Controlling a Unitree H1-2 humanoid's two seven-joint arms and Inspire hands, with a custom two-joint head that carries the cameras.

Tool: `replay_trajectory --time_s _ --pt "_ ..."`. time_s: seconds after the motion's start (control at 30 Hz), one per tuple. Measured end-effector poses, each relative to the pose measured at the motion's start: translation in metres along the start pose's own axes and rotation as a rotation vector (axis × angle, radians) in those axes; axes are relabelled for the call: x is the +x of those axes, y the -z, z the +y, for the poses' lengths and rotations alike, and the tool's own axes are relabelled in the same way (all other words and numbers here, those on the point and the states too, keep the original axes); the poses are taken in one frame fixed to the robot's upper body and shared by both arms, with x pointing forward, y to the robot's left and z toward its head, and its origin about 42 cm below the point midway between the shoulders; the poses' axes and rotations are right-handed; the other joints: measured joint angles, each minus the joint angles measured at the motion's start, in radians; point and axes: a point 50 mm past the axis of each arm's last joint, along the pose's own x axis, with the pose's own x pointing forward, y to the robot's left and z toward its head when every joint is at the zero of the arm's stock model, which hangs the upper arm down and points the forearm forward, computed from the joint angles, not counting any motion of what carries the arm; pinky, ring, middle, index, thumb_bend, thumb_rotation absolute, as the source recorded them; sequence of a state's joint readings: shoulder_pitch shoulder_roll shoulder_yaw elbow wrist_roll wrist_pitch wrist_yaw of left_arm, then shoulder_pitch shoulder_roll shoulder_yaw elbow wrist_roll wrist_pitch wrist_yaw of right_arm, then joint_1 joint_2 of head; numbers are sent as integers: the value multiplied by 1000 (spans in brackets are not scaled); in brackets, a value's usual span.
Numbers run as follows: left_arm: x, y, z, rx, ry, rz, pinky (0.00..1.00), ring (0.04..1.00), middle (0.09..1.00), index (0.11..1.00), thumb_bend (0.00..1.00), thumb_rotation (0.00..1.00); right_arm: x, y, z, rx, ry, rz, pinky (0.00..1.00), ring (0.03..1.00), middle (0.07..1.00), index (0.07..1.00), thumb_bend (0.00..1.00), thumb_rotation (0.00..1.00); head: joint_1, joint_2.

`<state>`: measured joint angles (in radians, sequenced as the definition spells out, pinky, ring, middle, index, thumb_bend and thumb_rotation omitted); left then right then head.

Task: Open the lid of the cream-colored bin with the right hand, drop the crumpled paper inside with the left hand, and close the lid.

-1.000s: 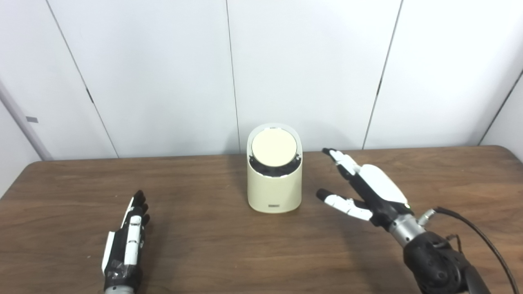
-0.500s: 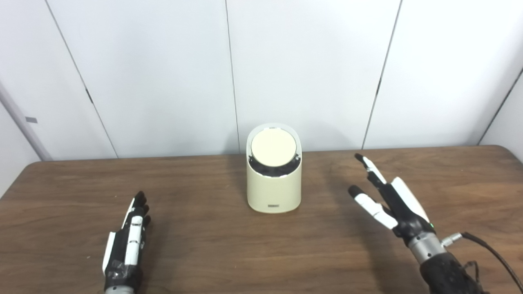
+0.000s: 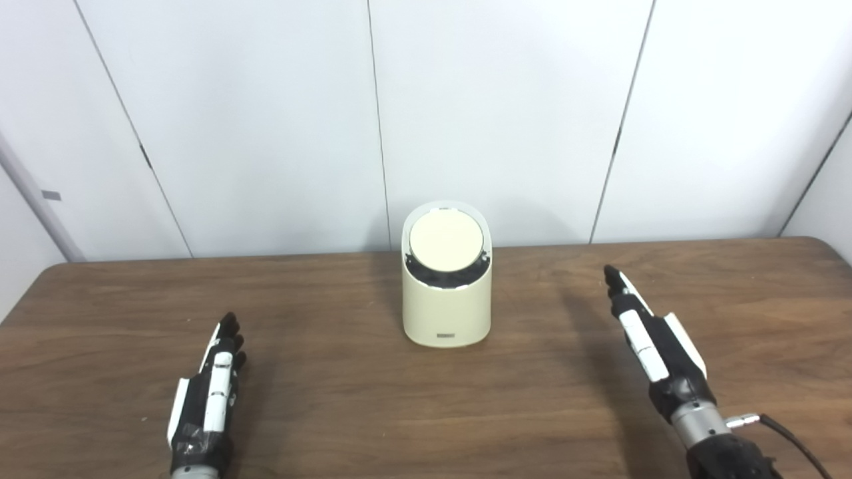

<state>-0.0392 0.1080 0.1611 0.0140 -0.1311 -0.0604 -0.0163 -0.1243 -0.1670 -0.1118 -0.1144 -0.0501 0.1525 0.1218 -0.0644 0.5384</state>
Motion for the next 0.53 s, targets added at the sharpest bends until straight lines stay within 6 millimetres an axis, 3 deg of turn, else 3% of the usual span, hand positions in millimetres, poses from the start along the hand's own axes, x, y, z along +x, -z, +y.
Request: replay_trajectory --time_s 0.27,0.53 --pt "-1 -1 0 -9 0 -1 1000 997 1000 998 411 959 -2 3 9 105 27 6 1000 992 977 966 516 1000 8 34" --pt "-8 -1 -2 -37 -4 -1 1000 997 998 997 440 965 -7 8 7 108 59 25 1000 992 986 971 517 1000 14 67"
